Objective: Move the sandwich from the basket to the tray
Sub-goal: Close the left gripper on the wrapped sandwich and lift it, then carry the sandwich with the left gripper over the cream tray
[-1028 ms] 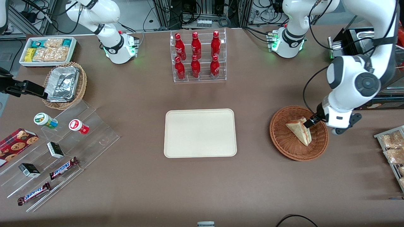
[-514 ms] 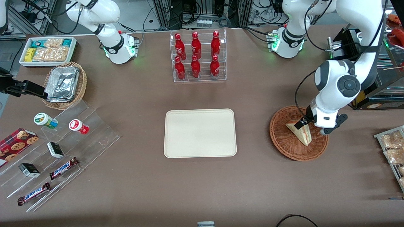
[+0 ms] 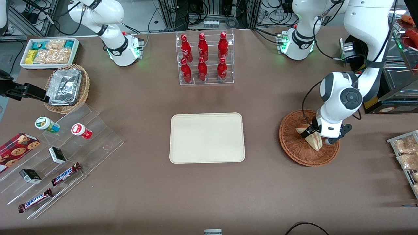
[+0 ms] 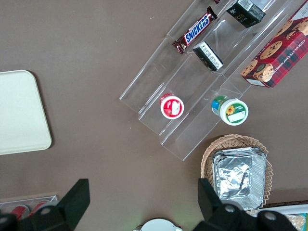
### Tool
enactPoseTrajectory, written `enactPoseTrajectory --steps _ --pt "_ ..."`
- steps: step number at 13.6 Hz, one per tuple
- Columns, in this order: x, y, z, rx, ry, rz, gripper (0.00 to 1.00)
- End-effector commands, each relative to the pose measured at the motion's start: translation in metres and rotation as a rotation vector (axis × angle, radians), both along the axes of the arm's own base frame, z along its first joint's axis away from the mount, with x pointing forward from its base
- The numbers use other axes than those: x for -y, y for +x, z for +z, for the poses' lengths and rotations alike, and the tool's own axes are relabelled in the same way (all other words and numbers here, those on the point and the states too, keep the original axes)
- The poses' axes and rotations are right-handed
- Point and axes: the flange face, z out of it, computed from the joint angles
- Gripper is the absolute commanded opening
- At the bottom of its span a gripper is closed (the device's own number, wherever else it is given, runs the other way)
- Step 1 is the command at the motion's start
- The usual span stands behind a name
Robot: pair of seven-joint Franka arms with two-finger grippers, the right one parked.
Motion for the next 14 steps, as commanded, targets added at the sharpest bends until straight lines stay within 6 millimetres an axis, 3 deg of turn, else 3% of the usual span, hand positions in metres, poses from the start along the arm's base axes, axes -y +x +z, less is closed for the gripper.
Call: enactPoseTrajectory --steps 1,4,7,9,12,14 --pt "0.001 0.001 0.0 0.017 0.016 0.013 0.0" --pt "0.001 0.004 0.02 0.035 0.032 -0.008 0.0" --pt "0.009 0.008 0.081 -0.039 0.068 -0.03 0.0" --pt "0.049 0.014 0.135 -0.071 0.086 -0.075 0.0" --pt "0.124 0.018 0.202 -0.063 0.078 -0.158 0.0" --pt "0.184 0.007 0.226 -0.052 0.074 -0.243 0.0"
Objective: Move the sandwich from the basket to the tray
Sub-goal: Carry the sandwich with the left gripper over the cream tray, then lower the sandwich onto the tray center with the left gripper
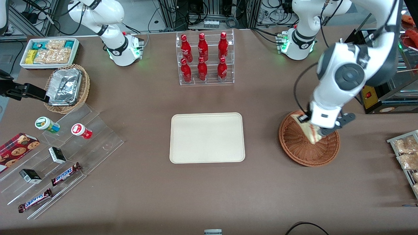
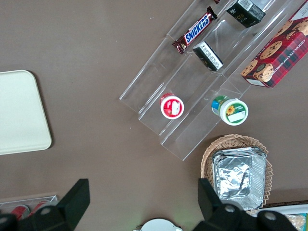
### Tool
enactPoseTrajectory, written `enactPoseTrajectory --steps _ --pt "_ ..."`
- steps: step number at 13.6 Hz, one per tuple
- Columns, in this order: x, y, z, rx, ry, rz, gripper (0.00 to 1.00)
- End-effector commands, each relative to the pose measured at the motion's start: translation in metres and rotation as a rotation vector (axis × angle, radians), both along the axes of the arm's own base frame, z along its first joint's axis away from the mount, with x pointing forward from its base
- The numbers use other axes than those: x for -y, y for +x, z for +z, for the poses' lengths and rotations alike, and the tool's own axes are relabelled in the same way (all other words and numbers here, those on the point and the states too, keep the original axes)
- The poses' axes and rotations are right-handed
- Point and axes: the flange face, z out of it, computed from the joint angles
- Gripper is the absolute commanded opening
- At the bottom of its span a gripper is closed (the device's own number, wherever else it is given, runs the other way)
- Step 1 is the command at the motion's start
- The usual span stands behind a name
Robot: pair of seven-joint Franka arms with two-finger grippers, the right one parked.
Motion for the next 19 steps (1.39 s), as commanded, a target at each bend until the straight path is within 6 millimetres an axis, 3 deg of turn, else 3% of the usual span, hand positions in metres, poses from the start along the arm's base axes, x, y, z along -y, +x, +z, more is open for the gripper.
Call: enactPoseTrajectory --steps 1,3,5,7,10,15,19 --pt "0.082 -0.012 0.014 -0.001 -0.009 -0.111 0.0" --pt "0.135 -0.016 0.004 -0.003 -0.025 -0.194 0.0" --pt "0.201 -0.021 -0.029 -0.037 -0.042 -0.277 0.0" --pt "0.246 -0.019 -0.064 -0.061 -0.052 -0.326 0.0" --pt "0.29 -0.026 -0.095 -0.028 -0.09 -0.379 0.0" --pt "0.337 -0.031 -0.163 0.032 -0.15 -0.435 0.0" --pt "0.35 -0.03 -0.191 0.04 -0.143 -0.457 0.0"
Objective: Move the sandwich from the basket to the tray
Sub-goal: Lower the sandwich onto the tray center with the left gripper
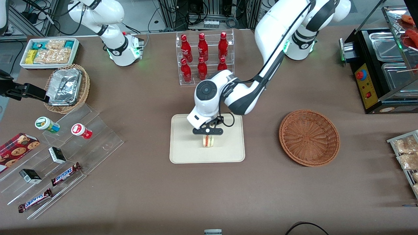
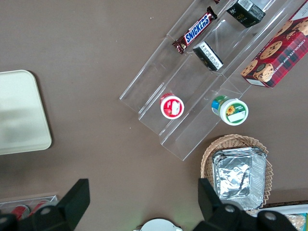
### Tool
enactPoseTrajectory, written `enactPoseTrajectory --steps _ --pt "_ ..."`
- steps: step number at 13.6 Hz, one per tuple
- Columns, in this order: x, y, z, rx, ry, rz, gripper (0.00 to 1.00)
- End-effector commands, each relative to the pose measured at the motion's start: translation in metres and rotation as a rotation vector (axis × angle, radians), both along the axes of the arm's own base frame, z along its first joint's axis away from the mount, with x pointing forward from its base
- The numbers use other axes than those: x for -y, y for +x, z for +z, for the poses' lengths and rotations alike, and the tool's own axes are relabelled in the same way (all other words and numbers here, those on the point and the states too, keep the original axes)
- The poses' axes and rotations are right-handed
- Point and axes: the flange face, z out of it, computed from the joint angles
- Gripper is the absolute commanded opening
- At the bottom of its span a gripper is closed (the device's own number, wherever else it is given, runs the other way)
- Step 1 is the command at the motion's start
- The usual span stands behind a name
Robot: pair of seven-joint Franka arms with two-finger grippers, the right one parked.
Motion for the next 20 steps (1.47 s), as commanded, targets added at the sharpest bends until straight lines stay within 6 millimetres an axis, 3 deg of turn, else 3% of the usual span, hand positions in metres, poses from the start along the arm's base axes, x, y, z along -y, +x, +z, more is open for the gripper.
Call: enactPoseTrajectory --steps 1,9,10,11,12,13,15,17,19,20 --pt "0.011 0.005 -0.007 0.043 0.007 -0.023 0.0" --pt "0.015 0.01 -0.029 0.045 0.008 0.106 0.0" --pt "0.015 0.01 -0.03 0.045 0.008 0.104 0.35" --pt "0.015 0.01 -0.03 0.046 0.009 0.099 0.91" --pt "0.015 0.01 -0.028 0.046 0.008 0.095 0.99" --pt "0.014 0.011 -0.025 0.049 0.009 0.095 0.99" --pt "0.012 0.013 -0.009 0.058 0.007 0.098 0.99" --pt "0.004 0.015 0.026 0.055 0.029 0.114 0.99" --pt "-0.007 0.013 0.076 0.062 0.046 0.137 0.99" --pt "-0.028 0.02 0.109 0.063 0.052 0.167 0.99"
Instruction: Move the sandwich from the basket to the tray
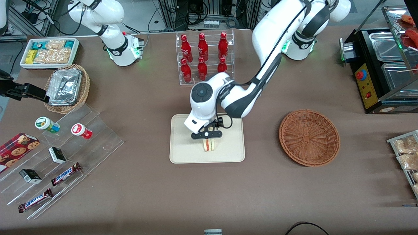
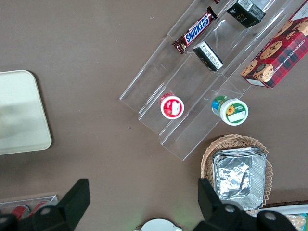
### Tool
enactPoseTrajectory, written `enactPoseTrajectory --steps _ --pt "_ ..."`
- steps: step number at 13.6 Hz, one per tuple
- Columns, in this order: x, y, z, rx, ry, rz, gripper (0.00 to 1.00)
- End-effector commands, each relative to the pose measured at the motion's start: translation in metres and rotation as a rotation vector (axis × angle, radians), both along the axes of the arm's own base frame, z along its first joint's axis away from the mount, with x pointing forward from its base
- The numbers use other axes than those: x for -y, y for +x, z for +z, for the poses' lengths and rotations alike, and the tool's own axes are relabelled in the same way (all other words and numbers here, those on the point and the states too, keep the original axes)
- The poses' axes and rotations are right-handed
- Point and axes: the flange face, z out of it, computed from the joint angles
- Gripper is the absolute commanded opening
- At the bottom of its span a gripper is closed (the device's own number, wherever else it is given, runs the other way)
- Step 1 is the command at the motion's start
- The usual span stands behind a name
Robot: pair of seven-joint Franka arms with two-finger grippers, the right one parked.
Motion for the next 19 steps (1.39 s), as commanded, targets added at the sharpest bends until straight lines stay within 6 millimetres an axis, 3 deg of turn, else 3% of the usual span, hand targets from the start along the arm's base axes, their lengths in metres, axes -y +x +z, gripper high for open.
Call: enactPoseTrajectory --steps 1,4,6,9,11,14,18,19 --pt "-0.052 0.009 0.087 0.019 0.032 0.079 0.99" --pt "-0.101 0.006 0.167 0.057 0.041 0.119 0.99" --pt "-0.156 0.009 0.213 0.02 0.096 0.169 0.99" --pt "-0.227 0.001 0.271 -0.03 0.147 0.089 0.99" --pt "-0.284 0.0 0.3 -0.088 0.125 0.033 0.99" --pt "-0.361 -0.003 0.327 -0.129 0.035 -0.017 0.99" --pt "-0.426 -0.019 0.333 -0.156 0.034 -0.089 0.99" --pt "-0.434 -0.021 0.333 -0.161 0.035 -0.096 0.99"
